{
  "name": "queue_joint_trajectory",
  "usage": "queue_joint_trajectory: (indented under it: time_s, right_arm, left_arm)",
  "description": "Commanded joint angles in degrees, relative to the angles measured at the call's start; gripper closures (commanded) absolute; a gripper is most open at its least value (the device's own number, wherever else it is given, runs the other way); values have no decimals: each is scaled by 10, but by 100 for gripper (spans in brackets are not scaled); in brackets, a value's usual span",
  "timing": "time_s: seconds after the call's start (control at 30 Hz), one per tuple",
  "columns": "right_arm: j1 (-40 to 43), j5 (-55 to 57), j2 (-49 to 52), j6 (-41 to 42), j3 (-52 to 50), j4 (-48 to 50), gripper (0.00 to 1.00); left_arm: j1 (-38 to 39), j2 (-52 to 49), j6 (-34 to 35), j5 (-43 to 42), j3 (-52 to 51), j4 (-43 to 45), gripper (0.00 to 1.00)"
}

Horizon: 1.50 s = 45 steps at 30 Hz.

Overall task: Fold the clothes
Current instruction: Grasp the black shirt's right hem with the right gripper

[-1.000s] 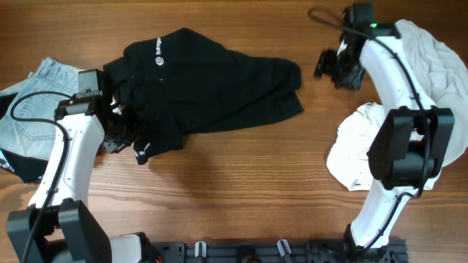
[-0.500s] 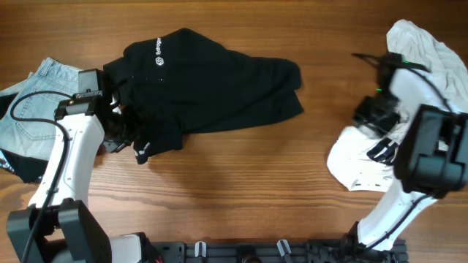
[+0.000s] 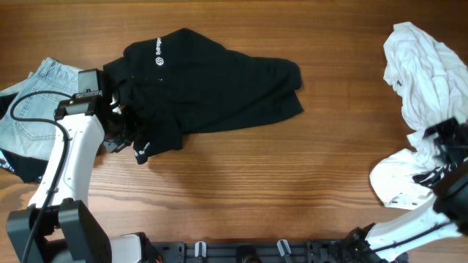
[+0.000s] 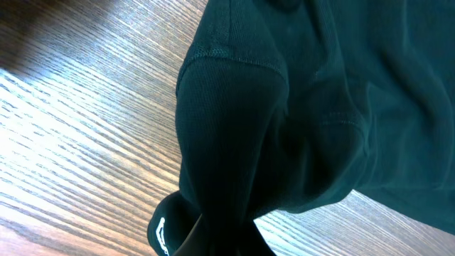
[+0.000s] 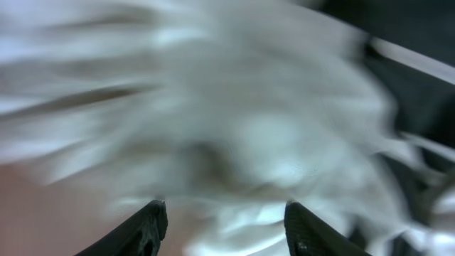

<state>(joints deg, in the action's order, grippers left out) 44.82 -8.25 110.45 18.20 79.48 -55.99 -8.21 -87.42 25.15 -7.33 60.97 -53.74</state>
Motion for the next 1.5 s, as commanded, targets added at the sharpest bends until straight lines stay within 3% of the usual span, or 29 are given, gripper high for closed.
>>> queue_joint_trajectory:
  time_s: [0.0,0.27,0.47,0.6,0.97,1.07,1.2,1.3,1.47]
  right_arm:
    - [-63,-159,-74,-122,16,5,38]
    - [-279,-153,-76,-150,-16,-5,34]
    - [-419,-123,-74,-67,-92,91,27]
    - [-474,-106,-58,0,-134,164,27]
    - [-535,-111,47,45,-151,283,28]
    - [-536,-113,57,55,-151,303,45]
    - [-536,-111,57,53,-151,298,96]
    - [-527,-110,53,49,-144,271,96]
    - [-463,-106,-8,7,-73,147,96]
  left_arm:
    - [-2,3,-9,5,0,3,92]
    - [-2,3,-9,5,0,4,91]
    - [-2,3,-9,5,0,3,91]
    - [-2,3,-9,5,0,3,91]
    - [-2,3,-9,5,0,3,91]
    - [-2,3,-9,5,0,3,91]
    - [-2,3,-9,5,0,3,91]
    - [-2,3,-9,5,0,4,94]
    - [-2,5,-10,5,11,8,96]
